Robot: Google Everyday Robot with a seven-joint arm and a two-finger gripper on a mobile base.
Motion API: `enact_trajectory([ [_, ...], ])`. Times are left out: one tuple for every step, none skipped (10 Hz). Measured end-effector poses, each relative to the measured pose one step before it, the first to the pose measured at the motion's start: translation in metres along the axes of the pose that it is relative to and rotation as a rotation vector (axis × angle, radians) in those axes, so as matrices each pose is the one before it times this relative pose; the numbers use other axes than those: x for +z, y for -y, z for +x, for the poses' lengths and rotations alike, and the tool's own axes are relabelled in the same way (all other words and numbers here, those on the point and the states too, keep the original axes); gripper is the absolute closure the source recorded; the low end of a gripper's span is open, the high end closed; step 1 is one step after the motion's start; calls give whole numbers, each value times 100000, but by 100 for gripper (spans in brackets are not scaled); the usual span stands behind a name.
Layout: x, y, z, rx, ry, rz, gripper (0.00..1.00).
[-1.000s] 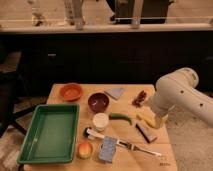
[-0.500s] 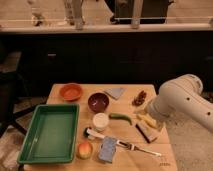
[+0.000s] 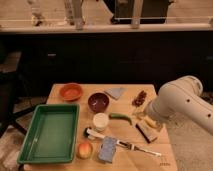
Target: Place apple in red bowl
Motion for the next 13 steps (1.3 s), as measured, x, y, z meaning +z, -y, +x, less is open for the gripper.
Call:
enact_trajectory([
  [262,1143,-880,-5058,-410,-1083,20],
  [186,997,-685,-3724,-304,-779,20],
  [353,1748,-1189,-4915,-230,-1255,20],
  [341,1950,-1188,-5200,-108,-1230,20],
  [276,1913,-1138,-5459,214,-893,20],
  [237,1328,-750,-4955,-142,-1421,20],
  [335,1193,-653,-4223,496,-1416,20],
  [501,1618,-449,-4944,357,-1328,20],
  [445,1144,-333,-3124,898,-838,20],
  [387,281,-216,-1340,783,-1359,20],
  [659,1086,-262,-2423,636,-1571,20],
  [417,1035,-299,-1582,775,-301,20],
  [342,604,-204,-1124,288,-791,20],
])
